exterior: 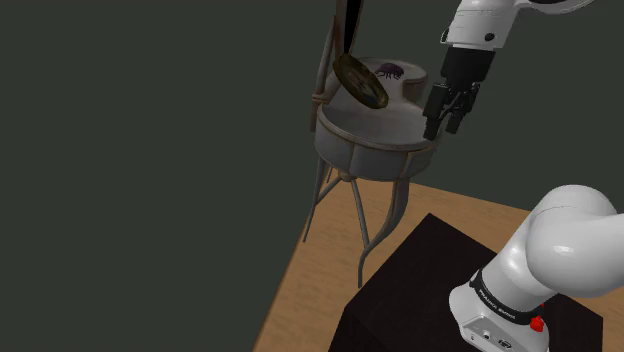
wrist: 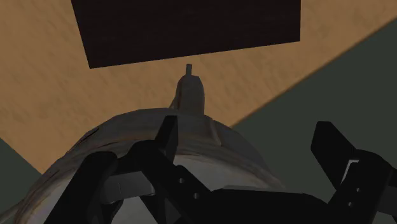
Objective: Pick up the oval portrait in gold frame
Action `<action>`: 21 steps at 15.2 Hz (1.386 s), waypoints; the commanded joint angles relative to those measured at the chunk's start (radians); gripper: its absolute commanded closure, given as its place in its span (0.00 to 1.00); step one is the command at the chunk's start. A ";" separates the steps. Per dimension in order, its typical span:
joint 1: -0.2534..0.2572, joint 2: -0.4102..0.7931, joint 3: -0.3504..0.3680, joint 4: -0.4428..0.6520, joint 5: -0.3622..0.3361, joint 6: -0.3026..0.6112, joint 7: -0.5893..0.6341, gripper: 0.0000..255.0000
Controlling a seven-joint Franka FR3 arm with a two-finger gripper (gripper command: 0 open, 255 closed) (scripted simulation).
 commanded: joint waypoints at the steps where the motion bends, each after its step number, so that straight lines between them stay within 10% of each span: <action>1: 0.000 0.000 0.000 0.000 0.000 0.000 0.000 0.00; 12: -0.103 0.303 0.272 0.183 -0.297 0.288 0.298 0.00; 21: -0.216 0.612 0.490 0.458 -0.718 0.278 0.629 0.00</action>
